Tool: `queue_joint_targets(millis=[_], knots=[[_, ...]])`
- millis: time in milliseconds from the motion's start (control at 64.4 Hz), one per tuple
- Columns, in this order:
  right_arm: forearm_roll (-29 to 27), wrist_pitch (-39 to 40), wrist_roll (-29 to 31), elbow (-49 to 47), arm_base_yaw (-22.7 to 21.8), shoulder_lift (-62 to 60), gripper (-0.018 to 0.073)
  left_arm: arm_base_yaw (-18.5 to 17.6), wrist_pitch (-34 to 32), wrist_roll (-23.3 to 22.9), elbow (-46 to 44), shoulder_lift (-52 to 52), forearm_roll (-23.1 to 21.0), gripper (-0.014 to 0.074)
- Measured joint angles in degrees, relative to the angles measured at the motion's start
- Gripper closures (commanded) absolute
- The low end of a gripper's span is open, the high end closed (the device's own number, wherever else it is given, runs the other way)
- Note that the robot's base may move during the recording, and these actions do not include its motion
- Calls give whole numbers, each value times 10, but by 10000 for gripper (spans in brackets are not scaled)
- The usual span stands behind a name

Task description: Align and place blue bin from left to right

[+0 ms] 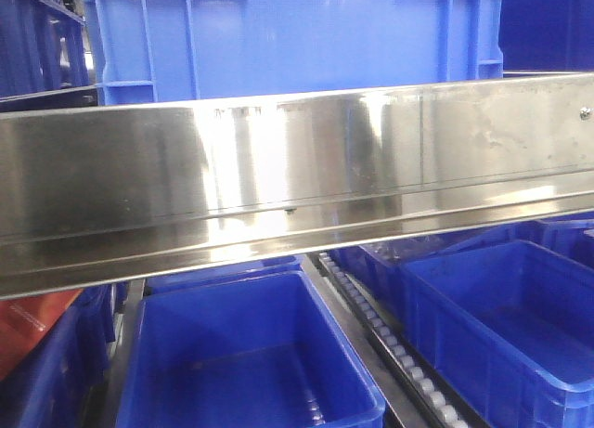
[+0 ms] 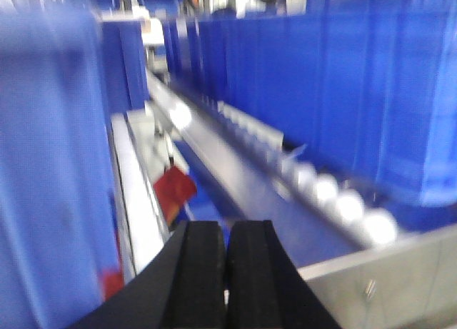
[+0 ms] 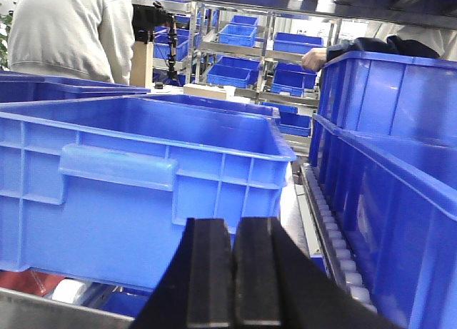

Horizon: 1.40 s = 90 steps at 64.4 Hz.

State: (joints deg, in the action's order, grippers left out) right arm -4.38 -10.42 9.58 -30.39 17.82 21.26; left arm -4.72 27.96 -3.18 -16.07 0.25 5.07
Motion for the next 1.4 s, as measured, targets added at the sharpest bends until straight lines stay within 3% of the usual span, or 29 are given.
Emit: queue_joint_targets(millis=[248,357,947,1257,1397], knots=[[0,4,-1,0,0,-2,638,1,-132,1,140,-2,-13,592],[0,5,-1,0,0,-2,638,1,-166,1,156,-4,-19,592],[0,5,-1,0,0,-2,638,2,-180,1,159,-4,-20,592],[0,5,-1,1,0,-4,638,76,-191,1,159,-4,-20,592],[0,5,-1,1,0,-4,638,91,-193,1,161,-4,-19,592]])
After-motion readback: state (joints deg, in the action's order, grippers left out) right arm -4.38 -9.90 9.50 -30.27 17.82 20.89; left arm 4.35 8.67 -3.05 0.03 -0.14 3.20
